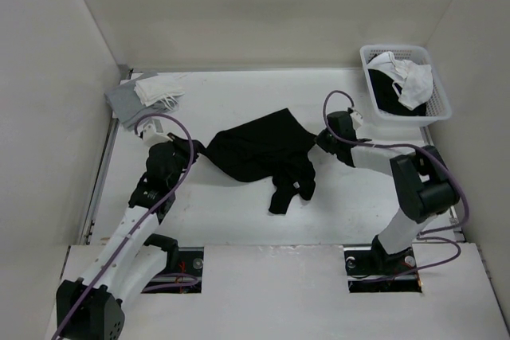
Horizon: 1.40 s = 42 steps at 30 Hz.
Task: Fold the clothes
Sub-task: Flatten the tank top out
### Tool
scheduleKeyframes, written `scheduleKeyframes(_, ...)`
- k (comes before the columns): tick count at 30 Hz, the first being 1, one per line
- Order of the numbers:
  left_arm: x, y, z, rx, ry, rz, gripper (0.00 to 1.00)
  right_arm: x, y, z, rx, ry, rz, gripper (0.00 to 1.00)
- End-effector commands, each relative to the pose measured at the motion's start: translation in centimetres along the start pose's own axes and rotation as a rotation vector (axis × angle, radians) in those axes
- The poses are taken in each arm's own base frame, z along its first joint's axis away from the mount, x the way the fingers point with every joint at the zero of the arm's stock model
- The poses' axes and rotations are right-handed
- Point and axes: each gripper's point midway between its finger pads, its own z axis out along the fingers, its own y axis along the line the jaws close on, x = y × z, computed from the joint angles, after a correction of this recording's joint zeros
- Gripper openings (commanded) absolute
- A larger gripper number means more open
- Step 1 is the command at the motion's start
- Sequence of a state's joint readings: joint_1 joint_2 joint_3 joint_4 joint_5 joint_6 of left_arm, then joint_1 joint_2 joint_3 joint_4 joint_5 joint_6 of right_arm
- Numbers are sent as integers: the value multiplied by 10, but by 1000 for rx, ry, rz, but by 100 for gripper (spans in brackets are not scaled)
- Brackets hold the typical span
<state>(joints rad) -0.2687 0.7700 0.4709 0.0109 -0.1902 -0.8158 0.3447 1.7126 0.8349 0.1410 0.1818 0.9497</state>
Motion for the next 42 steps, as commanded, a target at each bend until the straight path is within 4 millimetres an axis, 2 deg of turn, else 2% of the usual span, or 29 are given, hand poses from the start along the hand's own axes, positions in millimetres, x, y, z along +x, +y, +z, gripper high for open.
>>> scheduleKeyframes(1, -41, -46, 0, 110, -102, -64, 3, -96, 93, -82, -250, -330, -65, 0)
scheduleKeyframes(2, -51, -56, -2, 130, -123, -73, 3, -113, 107, -110, -281, -394, -91, 0)
scheduleKeyframes(3, -74, -74, -9, 166, -174, -93, 3, -140, 125, -164, -326, -494, -126, 0)
scheduleKeyframes(4, -92, -88, -16, 192, -219, -108, 3, -153, 134, -196, -352, -546, -147, 0)
scheduleKeyframes(5, -99, -93, -20, 203, -236, -114, 3, -161, 139, -218, -373, -579, -157, 0)
scheduleKeyframes(8, -131, -116, -39, 250, -315, -129, 3, -186, 150, -306, -471, -702, -168, 0)
scheduleKeyframes(9, -152, -129, -54, 275, -369, -135, 3, -194, 150, -341, -507, -748, -162, 0)
scheduleKeyframes(10, -164, -136, -63, 290, -402, -134, 3, -200, 150, -371, -544, -784, -154, 0)
scheduleKeyframes(12, -178, -143, -75, 304, -440, -128, 3, -207, 148, -410, -589, -822, -146, 0)
scheduleKeyframes(14, -206, -156, -106, 340, -511, -137, 3, -208, 147, -453, -662, -830, -127, 0)
scheduleKeyframes(15, -217, -158, -121, 347, -542, -127, 3, -202, 150, -467, -708, -809, -128, 0)
scheduleKeyframes(17, -223, -156, -135, 348, -564, -118, 3, -195, 151, -471, -729, -785, -135, 0)
scheduleKeyframes(19, -219, -144, -140, 333, -580, -95, 3, -190, 154, -459, -693, -778, -164, 1)
scheduleKeyframes(22, -203, -130, -130, 291, -540, -74, 3, -190, 162, -443, -663, -785, -179, 1)
scheduleKeyframes(23, -196, -123, -122, 264, -518, -69, 3, -193, 176, -420, -642, -792, -207, 1)
scheduleKeyframes(27, -189, -121, -105, 255, -499, -69, 3, -200, 227, -350, -655, -690, -227, 0)
scheduleKeyframes(28, -187, -121, -100, 251, -497, -69, 3, -202, 246, -333, -678, -643, -226, 0)
scheduleKeyframes(30, -186, -120, -87, 240, -495, -68, 3, -209, 279, -321, -739, -600, -227, 0)
scheduleKeyframes(31, -186, -120, -83, 236, -494, -70, 3, -216, 298, -322, -771, -599, -232, 0)
scheduleKeyframes(33, -187, -122, -79, 238, -491, -77, 2, -226, 322, -334, -819, -590, -237, 0)
scheduleKeyframes(34, -189, -124, -79, 243, -493, -79, 2, -230, 330, -343, -836, -581, -239, 0)
scheduleKeyframes(35, -189, -125, -80, 249, -494, -76, 2, -235, 338, -362, -869, -583, -239, 0)
scheduleKeyframes(37, -189, -123, -83, 248, -497, -71, 2, -243, 339, -392, -910, -622, -245, 0)
scheduleKeyframes(38, -187, -120, -85, 244, -497, -70, 2, -241, 335, -408, -932, -627, -249, 1)
scheduleKeyframes(42, -181, -111, -91, 237, -503, -73, 2, -206, 306, -449, -1001, -622, -278, 1)
